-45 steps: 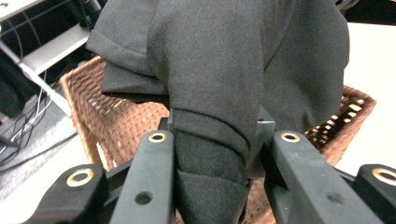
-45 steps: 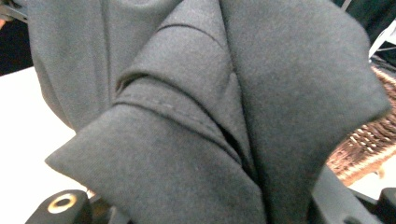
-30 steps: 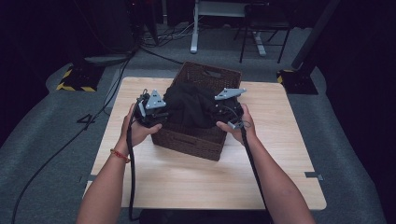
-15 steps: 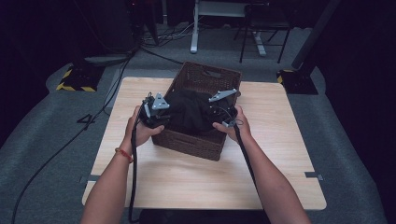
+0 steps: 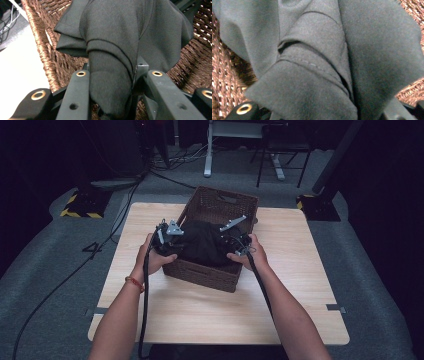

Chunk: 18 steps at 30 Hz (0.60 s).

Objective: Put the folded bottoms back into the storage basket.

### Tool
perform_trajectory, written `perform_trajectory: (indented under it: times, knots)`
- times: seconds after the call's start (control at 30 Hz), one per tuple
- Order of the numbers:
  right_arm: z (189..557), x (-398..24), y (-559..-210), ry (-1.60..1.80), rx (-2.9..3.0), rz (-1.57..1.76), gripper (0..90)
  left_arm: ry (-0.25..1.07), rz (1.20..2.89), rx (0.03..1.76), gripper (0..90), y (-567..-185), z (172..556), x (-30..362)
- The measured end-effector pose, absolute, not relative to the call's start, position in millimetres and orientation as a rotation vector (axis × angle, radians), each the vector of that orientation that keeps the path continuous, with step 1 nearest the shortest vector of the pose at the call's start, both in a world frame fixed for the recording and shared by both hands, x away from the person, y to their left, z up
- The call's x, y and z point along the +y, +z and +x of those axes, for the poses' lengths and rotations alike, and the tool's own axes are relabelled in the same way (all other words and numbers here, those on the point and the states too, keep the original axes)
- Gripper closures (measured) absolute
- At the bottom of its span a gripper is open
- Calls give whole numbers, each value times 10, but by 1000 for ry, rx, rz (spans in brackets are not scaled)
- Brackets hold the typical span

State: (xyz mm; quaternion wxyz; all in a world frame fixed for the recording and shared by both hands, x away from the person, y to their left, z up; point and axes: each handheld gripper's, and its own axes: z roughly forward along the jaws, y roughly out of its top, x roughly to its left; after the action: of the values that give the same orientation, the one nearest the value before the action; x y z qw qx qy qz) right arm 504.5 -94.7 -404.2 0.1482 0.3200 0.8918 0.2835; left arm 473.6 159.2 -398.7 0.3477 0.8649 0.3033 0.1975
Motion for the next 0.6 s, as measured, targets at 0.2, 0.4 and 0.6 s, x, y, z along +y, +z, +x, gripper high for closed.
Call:
perform_trajectory:
  times: [0.2,0.4,0.6]
  knots:
    - [5024,-917,-4033,757,2586,905,603,492,2245,802,675,-3992,4751,1597]
    - [4998,-881,-4035,723,2611,906,520,479,2234,831,626,-3993,4762,1615]
    - [4991,-893,-4033,759,2620,921,468,489,2217,848,594,-3992,4762,1631]
